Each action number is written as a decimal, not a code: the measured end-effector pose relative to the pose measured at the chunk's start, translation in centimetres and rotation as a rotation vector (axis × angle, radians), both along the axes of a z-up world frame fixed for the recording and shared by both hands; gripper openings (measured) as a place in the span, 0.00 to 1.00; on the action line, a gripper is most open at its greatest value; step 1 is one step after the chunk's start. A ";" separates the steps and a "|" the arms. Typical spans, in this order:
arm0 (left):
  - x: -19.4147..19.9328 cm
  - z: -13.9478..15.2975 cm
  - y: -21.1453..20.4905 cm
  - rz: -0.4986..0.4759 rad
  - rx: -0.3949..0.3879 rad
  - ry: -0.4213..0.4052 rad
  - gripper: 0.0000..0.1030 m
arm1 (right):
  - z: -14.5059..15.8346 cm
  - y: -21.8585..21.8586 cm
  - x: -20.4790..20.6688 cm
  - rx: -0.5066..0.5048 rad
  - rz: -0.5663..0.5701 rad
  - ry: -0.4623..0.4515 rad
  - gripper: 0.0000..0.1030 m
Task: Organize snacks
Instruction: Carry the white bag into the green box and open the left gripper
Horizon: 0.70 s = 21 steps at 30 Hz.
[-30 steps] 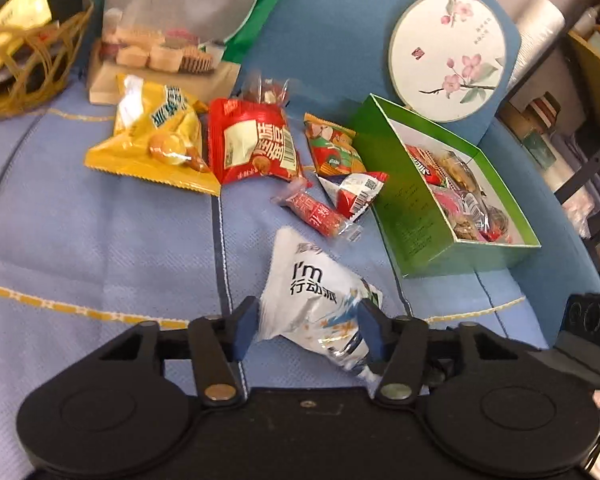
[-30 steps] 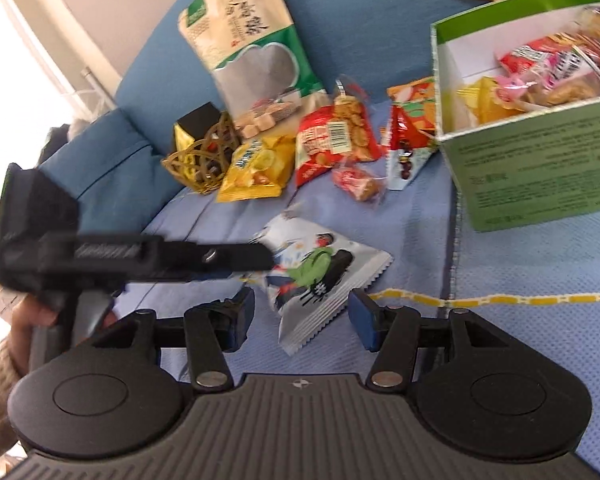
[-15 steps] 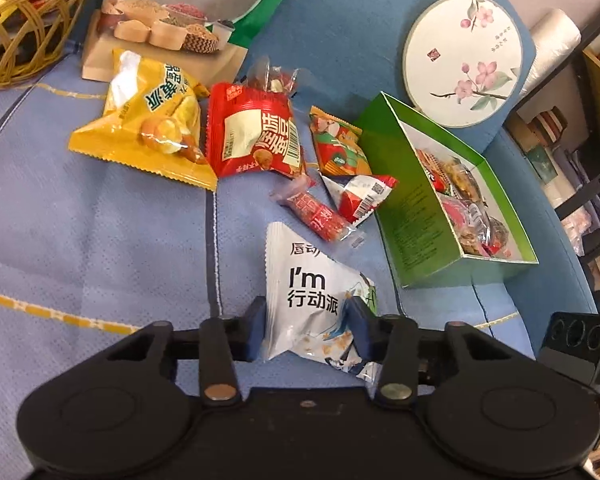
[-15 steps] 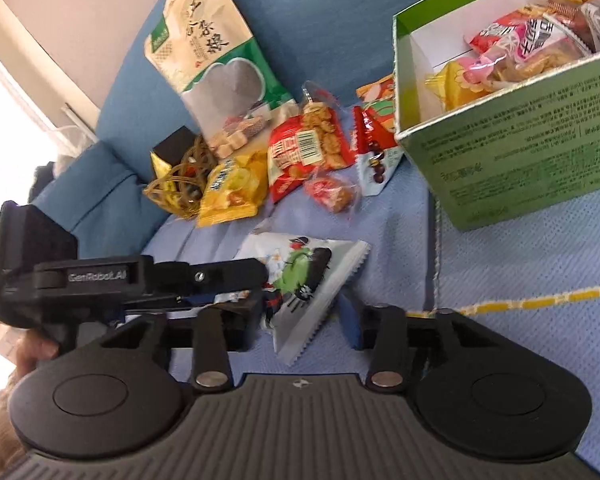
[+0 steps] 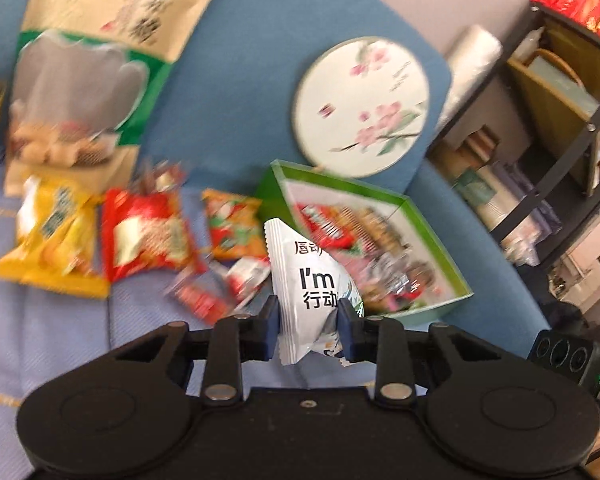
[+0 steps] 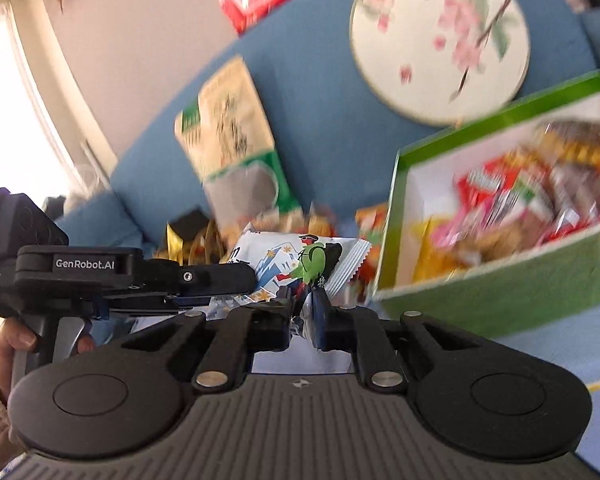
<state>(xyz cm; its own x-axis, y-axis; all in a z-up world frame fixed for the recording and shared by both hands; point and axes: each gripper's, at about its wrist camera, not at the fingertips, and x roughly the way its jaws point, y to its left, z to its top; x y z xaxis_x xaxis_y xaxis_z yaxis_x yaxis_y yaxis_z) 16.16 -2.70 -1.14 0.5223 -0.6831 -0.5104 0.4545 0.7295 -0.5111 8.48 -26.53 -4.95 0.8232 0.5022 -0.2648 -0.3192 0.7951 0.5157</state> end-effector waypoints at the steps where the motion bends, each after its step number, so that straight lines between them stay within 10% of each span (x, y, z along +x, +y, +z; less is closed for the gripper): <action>1: 0.2 0.4 -0.6 -0.009 -0.001 -0.016 0.15 | 0.3 -0.5 0.0 -0.001 -0.017 -0.017 0.21; 15: 5.3 0.6 -9.0 -0.087 -0.022 -0.093 0.17 | 0.2 -6.1 2.4 0.011 -0.245 -0.074 0.21; 16: 5.6 0.3 -9.4 -0.084 -0.006 -0.104 0.24 | -0.1 -6.2 2.7 0.001 -0.262 -0.064 0.22; 19: 6.0 -0.8 -10.4 0.001 0.099 -0.143 1.00 | -0.9 -5.6 3.5 -0.108 -0.319 -0.021 0.51; 21: 5.8 -1.1 -9.8 0.034 0.108 -0.144 1.00 | -0.8 -5.2 3.3 -0.164 -0.320 -0.032 0.54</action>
<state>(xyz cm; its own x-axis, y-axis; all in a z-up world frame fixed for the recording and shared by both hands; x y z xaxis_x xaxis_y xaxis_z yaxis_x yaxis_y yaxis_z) 21.92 -12.54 -2.26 0.6174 -0.6090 -0.4979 0.4914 0.7929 -0.3604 11.81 -31.71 -5.79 0.9410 0.1705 -0.2922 -0.0544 0.9287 0.3669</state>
